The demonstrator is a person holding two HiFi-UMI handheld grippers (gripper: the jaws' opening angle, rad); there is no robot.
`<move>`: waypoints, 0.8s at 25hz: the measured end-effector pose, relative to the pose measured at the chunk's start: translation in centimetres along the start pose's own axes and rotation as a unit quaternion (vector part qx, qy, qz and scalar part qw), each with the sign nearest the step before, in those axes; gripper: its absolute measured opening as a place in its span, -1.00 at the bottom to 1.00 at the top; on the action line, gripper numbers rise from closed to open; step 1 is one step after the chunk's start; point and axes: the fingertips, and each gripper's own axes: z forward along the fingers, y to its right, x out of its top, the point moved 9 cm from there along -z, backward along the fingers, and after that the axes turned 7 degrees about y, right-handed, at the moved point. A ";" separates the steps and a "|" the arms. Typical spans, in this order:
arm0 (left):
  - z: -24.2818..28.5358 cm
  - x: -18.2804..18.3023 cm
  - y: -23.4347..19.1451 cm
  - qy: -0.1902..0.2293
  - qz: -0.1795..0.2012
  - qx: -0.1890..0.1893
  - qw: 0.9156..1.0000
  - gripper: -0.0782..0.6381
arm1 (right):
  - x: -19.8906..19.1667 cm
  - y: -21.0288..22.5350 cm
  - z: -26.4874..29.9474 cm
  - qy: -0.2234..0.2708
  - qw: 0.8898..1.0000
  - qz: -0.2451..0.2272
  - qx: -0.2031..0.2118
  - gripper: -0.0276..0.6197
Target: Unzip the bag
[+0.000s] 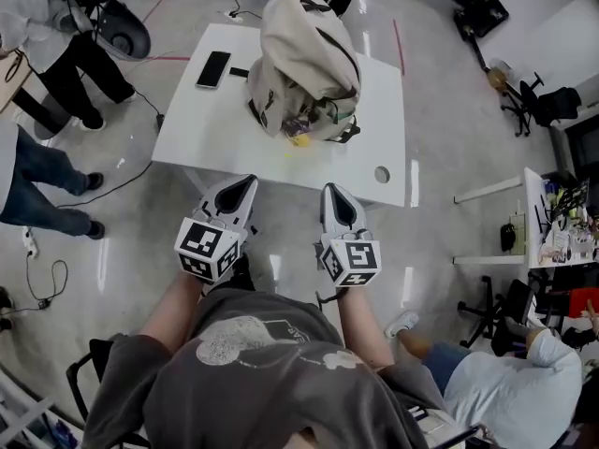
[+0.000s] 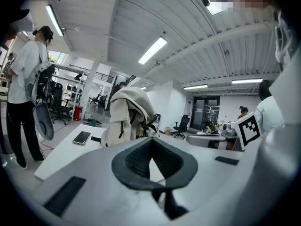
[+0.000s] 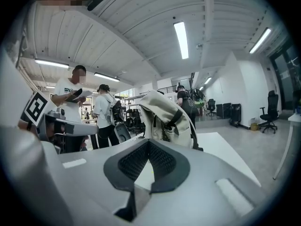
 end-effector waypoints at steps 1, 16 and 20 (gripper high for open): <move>0.3 0.1 -0.6 0.000 -0.003 -0.004 1.000 -0.76 | 0.1 -0.2 0.8 0.000 1.000 -0.001 -0.002 -0.92; 6.6 -0.4 -4.9 -0.020 -0.006 -0.037 0.999 -0.76 | 0.2 1.4 9.6 -0.004 0.999 -0.030 -0.017 -0.92; 8.8 -0.1 -4.7 -0.019 -0.003 -0.040 0.999 -0.76 | -0.1 2.8 12.0 -0.016 0.999 -0.030 -0.001 -0.91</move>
